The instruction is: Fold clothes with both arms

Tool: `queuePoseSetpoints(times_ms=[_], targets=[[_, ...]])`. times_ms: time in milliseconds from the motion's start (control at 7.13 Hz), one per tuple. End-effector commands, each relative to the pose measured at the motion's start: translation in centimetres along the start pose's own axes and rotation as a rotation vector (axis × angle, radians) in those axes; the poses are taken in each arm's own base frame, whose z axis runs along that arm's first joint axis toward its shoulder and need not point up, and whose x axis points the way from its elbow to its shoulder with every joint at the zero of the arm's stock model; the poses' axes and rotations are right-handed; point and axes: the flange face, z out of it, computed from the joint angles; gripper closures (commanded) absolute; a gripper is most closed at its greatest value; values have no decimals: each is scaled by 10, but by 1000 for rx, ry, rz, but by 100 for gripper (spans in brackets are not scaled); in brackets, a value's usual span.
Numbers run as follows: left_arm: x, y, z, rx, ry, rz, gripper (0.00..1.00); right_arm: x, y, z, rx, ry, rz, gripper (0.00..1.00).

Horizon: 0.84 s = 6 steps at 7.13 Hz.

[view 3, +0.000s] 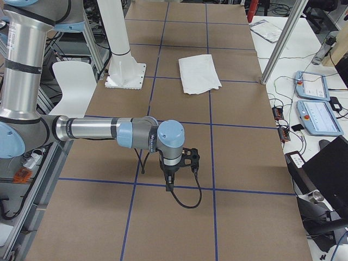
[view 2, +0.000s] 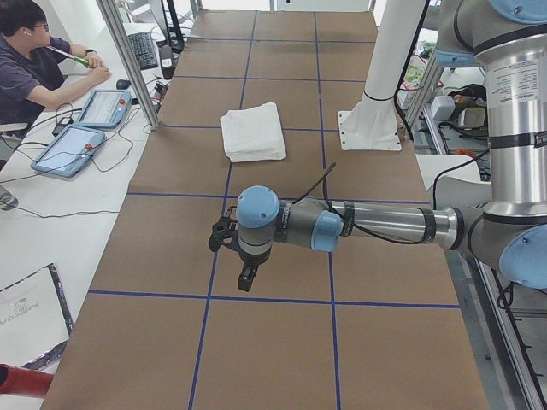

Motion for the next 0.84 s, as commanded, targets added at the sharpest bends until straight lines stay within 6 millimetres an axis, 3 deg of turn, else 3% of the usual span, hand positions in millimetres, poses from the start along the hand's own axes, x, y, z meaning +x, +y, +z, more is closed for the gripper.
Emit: queuePoseSetpoints(times_ms=[0, 561, 701], targets=[[-3, 5, 4, -3, 3, -3, 0, -1, 0, -2, 4, -1, 2, 0], [-6, 28, 7, -20, 7, -18, 0, -3, 0, -4, 8, -2, -1, 0], [-4, 25, 5, -20, 9, -30, 0, -3, 0, -4, 8, -2, -2, 0]])
